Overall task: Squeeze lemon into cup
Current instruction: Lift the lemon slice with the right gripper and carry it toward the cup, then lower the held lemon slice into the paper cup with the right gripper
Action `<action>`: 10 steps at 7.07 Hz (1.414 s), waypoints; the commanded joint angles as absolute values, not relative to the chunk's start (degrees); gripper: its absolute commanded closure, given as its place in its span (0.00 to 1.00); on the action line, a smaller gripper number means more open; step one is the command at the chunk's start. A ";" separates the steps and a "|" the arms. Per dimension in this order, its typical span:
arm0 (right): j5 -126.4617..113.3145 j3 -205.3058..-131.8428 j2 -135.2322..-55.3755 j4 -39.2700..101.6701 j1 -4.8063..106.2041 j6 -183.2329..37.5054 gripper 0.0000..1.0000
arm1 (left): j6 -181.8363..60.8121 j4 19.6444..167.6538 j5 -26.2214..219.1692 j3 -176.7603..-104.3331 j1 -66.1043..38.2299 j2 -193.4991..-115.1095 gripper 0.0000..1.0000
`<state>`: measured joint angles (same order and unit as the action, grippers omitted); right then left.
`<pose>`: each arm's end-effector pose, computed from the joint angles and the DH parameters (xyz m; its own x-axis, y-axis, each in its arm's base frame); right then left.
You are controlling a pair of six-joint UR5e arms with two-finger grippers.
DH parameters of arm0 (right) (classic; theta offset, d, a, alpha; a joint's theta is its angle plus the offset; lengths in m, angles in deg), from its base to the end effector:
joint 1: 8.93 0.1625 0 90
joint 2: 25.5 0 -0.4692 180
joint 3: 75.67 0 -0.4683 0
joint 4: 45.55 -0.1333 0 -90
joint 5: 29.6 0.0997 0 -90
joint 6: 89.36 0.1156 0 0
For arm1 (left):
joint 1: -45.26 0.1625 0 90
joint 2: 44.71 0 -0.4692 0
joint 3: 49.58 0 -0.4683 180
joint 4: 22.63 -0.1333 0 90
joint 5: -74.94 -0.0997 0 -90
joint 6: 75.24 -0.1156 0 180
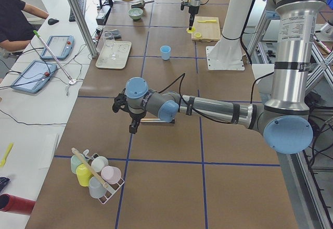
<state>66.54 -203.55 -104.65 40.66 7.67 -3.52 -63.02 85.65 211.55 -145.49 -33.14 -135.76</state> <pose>-0.4917 -0.2728 0.2622 0.5963 0.1025 0.7962 -0.1599 0.9871 -0.0073 0.0719 -0.5952 0.6042 0.6353 0.2441 -0.7327 -0.0485 0.9595 0.2776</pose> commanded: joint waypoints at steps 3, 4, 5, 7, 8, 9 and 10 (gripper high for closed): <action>68.05 -195.31 -85.29 49.73 15.30 -5.85 0.52 | -63.03 85.65 211.61 -145.47 -33.14 -135.85 0.00; 67.96 -190.67 -81.52 49.64 16.11 -6.22 0.52 | -63.03 85.65 211.61 -145.47 -33.23 -135.85 0.00; 67.96 -186.54 -78.09 49.38 17.33 -6.83 0.51 | -63.03 85.65 211.78 -145.55 -33.14 -135.85 0.00; 67.96 -179.23 -71.84 49.29 19.71 -7.88 0.51 | -63.03 85.65 211.79 -145.64 -33.14 -135.85 0.00; 67.96 -176.16 -69.73 49.29 19.89 -7.89 0.51 | -63.03 85.65 211.79 -145.64 -33.14 -135.85 0.00; 68.05 -173.95 -69.36 47.11 19.90 -7.72 0.50 | -63.03 85.65 211.79 -145.82 -33.23 -135.85 0.00; 68.22 -173.15 -69.44 45.87 19.72 -7.54 0.49 | -63.03 85.65 211.79 -145.99 -33.23 -135.85 0.00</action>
